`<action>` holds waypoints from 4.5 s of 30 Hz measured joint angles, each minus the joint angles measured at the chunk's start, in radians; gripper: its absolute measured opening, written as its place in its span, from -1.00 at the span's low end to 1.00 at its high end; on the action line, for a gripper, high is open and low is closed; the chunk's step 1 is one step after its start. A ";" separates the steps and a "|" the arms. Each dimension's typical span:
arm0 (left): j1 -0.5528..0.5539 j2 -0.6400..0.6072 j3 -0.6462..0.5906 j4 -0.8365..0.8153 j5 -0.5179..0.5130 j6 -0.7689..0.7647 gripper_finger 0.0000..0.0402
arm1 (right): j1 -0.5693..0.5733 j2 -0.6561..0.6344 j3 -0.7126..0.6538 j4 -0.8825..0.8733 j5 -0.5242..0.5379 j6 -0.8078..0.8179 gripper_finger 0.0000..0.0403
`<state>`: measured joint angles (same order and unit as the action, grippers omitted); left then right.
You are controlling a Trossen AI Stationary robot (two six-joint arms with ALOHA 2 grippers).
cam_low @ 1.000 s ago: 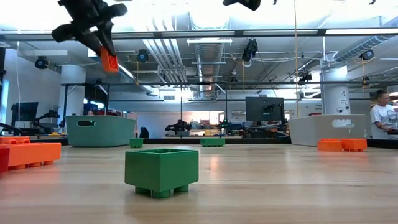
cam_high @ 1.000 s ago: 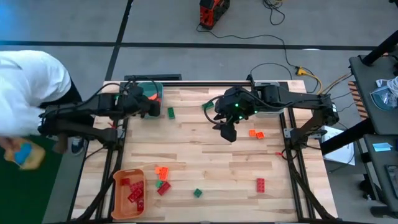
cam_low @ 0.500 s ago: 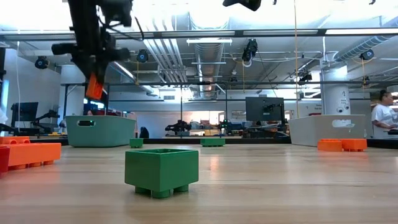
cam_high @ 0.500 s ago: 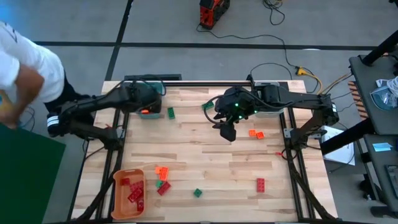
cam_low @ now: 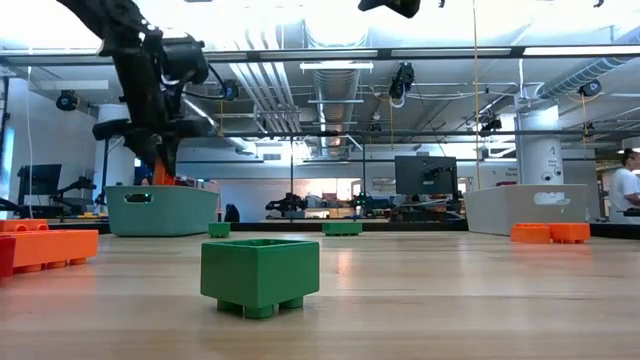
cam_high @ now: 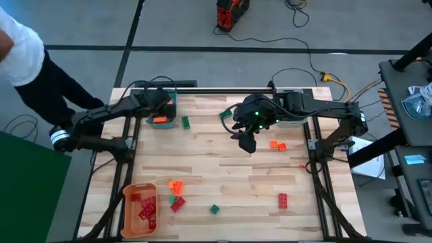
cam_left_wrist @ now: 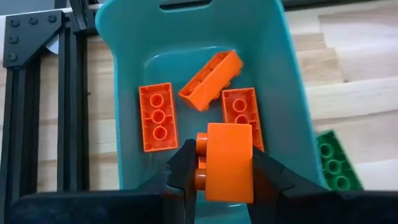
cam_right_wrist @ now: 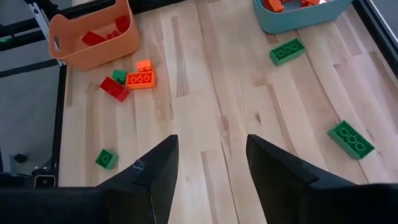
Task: Sort blocks
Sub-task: Put the orange game piece into the blue bin, then put the bottom left orange game piece into the blue bin
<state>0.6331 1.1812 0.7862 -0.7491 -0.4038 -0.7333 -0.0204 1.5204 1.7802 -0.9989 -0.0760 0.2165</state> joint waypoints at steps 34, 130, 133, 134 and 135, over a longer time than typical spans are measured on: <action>-0.061 -0.079 0.059 0.009 0.032 0.044 -0.43 | 0.000 0.000 0.000 -0.008 0.025 0.026 -0.09; -1.064 0.544 0.295 -0.116 0.390 -0.872 0.18 | 0.236 -0.039 -0.033 -0.175 0.365 0.112 -0.05; -1.064 0.559 0.294 -0.111 0.388 -0.853 0.18 | 0.236 -0.039 -0.033 -0.175 0.365 0.112 -0.04; -1.064 0.562 0.294 -0.104 0.388 -0.842 0.18 | 0.236 -0.039 -0.033 -0.174 0.365 0.113 -0.04; -1.064 0.566 0.294 -0.099 0.387 -0.833 0.18 | 0.236 -0.039 -0.033 -0.175 0.365 0.113 -0.04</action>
<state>-0.4313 1.7473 1.0805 -0.8478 -0.0168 -1.5658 0.2153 1.4811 1.7470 -1.1734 0.2890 0.3298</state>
